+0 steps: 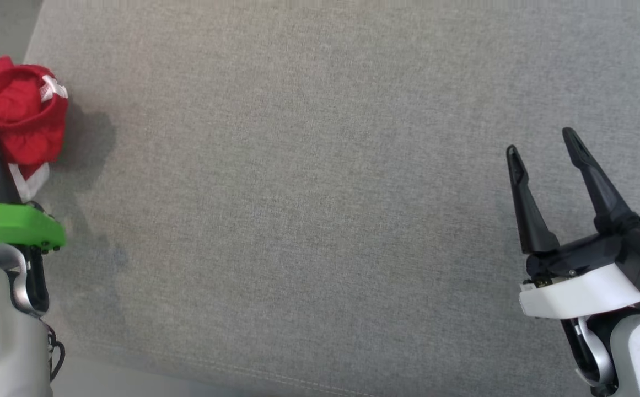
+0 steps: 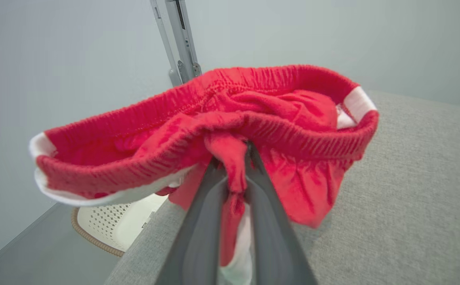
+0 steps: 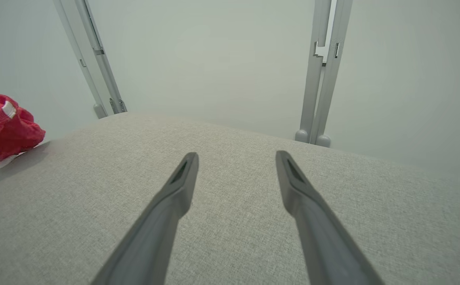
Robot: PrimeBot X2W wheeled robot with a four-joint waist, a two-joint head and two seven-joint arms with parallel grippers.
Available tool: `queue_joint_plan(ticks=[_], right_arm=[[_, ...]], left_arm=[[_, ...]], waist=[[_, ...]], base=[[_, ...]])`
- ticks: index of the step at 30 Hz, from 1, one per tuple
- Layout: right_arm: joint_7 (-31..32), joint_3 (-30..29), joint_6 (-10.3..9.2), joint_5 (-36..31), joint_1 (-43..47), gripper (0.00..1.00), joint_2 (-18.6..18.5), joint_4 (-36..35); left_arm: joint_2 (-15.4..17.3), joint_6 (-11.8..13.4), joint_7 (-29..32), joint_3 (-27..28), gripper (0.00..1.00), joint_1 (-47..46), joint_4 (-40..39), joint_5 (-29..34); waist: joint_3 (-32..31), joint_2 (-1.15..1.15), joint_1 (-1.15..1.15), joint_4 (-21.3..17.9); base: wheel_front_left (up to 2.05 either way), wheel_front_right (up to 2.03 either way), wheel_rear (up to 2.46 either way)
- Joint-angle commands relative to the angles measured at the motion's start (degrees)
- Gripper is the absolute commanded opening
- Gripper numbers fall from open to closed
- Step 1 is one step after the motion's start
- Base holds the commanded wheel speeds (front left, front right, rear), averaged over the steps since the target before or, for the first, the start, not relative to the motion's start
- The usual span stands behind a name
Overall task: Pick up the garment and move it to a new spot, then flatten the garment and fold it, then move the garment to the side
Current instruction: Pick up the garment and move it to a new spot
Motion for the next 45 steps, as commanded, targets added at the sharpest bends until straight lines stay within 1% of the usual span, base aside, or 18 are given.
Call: queue_joint_plan(ticks=[1, 6, 9, 14, 16, 20, 24, 28, 33, 34, 35, 36, 39, 45], right_arm=[[-0.85, 0.38, -0.06, 0.71, 1.25, 1.00, 0.33, 0.83], [-2.44, 0.92, -0.07, 1.59, 3.57, 1.00, 1.38, 2.76], [-3.11, 1.18, -0.06, 2.35, 5.42, 1.00, 1.99, 3.68], [-3.44, 1.51, -0.07, 3.02, 6.87, 1.00, 2.64, 3.77], [-3.54, 1.30, -0.06, 3.11, 7.22, 1.00, 2.92, 3.49], [-3.99, 1.42, -0.06, 3.28, 7.29, 1.00, 3.55, 3.51], [-4.89, 1.38, -0.06, 3.41, 6.91, 1.00, 4.57, 3.74], [-6.27, 1.25, -0.06, 3.52, 6.55, 1.00, 5.32, 4.54], [-7.80, 1.20, -0.06, 3.62, 6.00, 1.00, 6.18, 5.63], [-8.03, 1.40, -0.05, 3.65, 5.77, 1.00, 6.34, 5.88], [-8.30, 1.46, -0.05, 3.62, 5.60, 1.00, 6.43, 6.12], [-8.48, 1.47, -0.06, 3.60, 5.40, 1.00, 6.52, 6.41], [-8.95, 1.08, -0.06, 3.46, 5.27, 1.00, 6.55, 7.07], [-8.42, 0.57, -0.06, 2.78, 5.66, 1.00, 6.38, 7.61]], left_arm=[[-0.19, 0.77, -0.01, 0.57, 0.00, 3.11, -2.65, 1.36], [-2.00, 2.24, -0.02, 0.49, 0.00, 10.93, -13.39, 4.75], [-3.42, 2.87, 0.10, -1.29, 0.00, 16.31, -19.65, 6.57], [-5.30, 2.54, 3.20, -5.45, 0.00, 22.24, -28.08, 8.29], [-6.46, 1.57, 4.61, -7.86, 0.00, 23.14, -30.00, 8.43], [-8.19, -0.22, 6.52, -12.64, 0.00, 22.95, -30.55, 9.02], [-9.80, -2.05, 7.29, -18.65, 0.00, 19.79, -29.03, 9.80], [-11.08, -3.45, 7.27, -26.21, 0.00, 16.73, -26.36, 10.32], [-11.50, -4.20, 7.47, -34.23, 0.00, 13.66, -21.45, 9.78], [-11.51, -4.29, 7.14, -35.32, 0.08, 13.09, -20.37, 9.51], [-11.58, -4.35, 6.72, -36.05, 0.73, 12.64, -19.57, 9.36], [-11.65, -4.42, 6.12, -36.97, 1.00, 12.20, -18.79, 9.18], [-11.76, -4.44, 4.28, -38.20, 1.00, 11.41, -17.75, 8.76], [-11.68, -4.23, 1.81, -38.83, 1.00, 11.97, -20.94, 7.58]], waist=[[-6.62, 0.00, 0.00, -3.10], [-12.00, 0.00, 0.00, -5.63], [-15.09, 0.00, 0.00, -7.99], [-16.17, 0.00, 0.00, -12.86], [-15.59, 0.00, 0.00, -14.95], [-13.79, 0.00, 0.00, -19.97], [-10.91, 0.00, 0.00, -24.76], [-7.98, 0.00, 0.00, -28.84], [-5.68, 0.00, 0.00, -31.42], [-5.39, 0.00, 0.00, -31.72], [-5.27, 0.00, 0.00, -31.83], [-5.21, 0.00, 0.00, -31.86], [-5.54, 0.00, 0.00, -31.17], [-8.64, 0.00, 0.00, -26.89]], base=[[0.00, 0.00, 0.00], [0.00, 0.00, 0.00], [0.00, 0.00, 0.00], [0.00, 0.00, 0.00], [0.00, 0.00, 0.00], [0.00, 0.00, 0.00], [0.00, 0.00, 0.00], [0.00, 0.00, 0.00], [0.00, 0.00, 0.00], [0.00, 0.00, 0.00], [0.00, 0.00, 0.00], [0.00, 0.00, 0.00], [0.00, 0.00, 0.00], [0.00, 0.00, 0.00]])
